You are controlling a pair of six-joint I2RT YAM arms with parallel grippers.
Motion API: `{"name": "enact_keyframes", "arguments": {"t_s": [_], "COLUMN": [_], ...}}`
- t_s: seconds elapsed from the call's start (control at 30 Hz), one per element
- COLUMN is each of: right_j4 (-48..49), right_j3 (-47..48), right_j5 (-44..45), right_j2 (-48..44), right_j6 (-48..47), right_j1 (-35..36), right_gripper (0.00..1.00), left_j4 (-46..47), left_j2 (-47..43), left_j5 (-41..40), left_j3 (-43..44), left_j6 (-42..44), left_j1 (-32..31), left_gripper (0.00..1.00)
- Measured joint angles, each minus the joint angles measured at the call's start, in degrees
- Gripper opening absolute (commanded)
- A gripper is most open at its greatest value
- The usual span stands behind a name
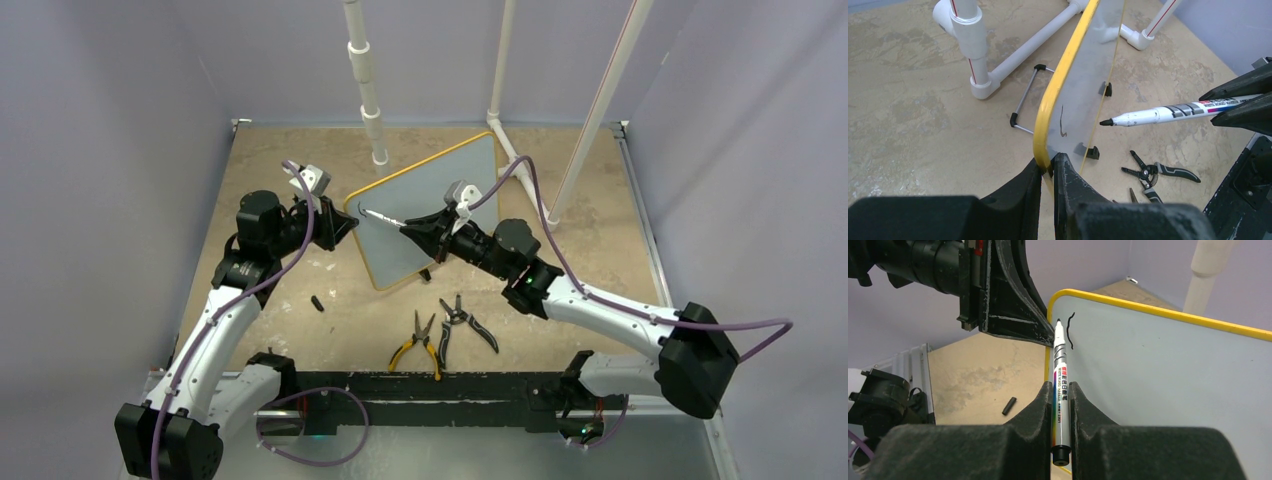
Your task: Write a sentence on the whiteboard
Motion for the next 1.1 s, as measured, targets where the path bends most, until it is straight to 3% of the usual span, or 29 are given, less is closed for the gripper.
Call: {"name": "enact_keyframes", "arguments": {"t_s": [1.1], "right_j4": [3.4], "right_j3": [2.0], "right_j5": [2.5], "right_j2": [5.4], "right_j6": [0.6], "right_j1": [0.0], "right_gripper": [0.00], "left_j4": [0.2], "left_j2": [-0.1], "left_j5": [0.0], "left_j3": [-0.1], "left_j6": [0.0], "left_j1": [0.0], "left_gripper": [0.00]}}
